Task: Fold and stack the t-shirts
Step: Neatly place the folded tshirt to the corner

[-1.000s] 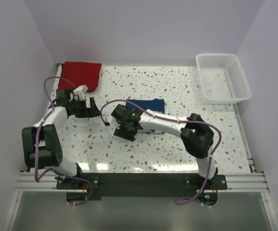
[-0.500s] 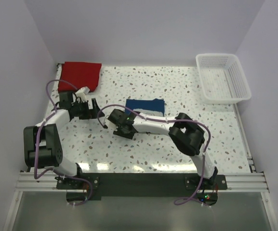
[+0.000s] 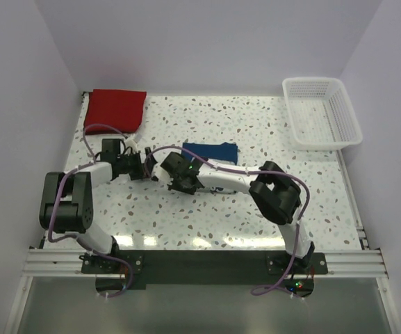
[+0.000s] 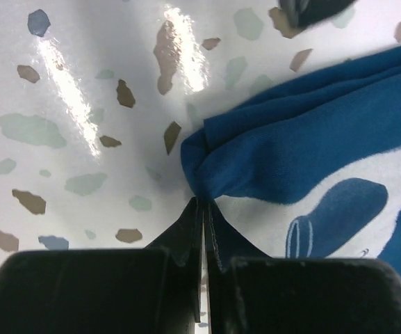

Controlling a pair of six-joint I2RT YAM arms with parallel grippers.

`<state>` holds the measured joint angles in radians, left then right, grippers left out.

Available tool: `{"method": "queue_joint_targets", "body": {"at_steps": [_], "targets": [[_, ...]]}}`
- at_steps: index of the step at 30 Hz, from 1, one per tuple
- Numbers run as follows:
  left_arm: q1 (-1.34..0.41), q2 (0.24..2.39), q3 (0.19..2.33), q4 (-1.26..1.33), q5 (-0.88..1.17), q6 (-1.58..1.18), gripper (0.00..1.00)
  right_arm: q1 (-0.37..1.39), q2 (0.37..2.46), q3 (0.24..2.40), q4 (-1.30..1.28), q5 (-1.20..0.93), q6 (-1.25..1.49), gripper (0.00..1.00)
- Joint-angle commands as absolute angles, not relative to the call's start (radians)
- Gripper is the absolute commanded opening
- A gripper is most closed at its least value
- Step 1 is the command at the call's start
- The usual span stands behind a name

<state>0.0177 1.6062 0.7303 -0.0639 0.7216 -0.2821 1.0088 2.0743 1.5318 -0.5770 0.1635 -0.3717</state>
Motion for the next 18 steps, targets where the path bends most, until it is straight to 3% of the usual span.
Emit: {"method": "queue_joint_targets", "body": {"at_steps": [1, 8, 18], "targets": [[-0.037, 1.655, 0.723, 0.124, 0.839, -0.492, 1.00, 0.983, 1.979, 1.546, -0.554, 0.101, -0.393, 0.00], [-0.109, 1.747, 0.670, 0.470, 0.853, -0.831, 1.00, 0.971, 1.965, 1.552, -0.566, 0.069, -0.405, 0.00], [-0.199, 1.877, 0.669, 0.566, 0.769, -1.011, 1.00, 0.965, 1.968, 1.628, -0.603, 0.051, -0.393, 0.00]]}}
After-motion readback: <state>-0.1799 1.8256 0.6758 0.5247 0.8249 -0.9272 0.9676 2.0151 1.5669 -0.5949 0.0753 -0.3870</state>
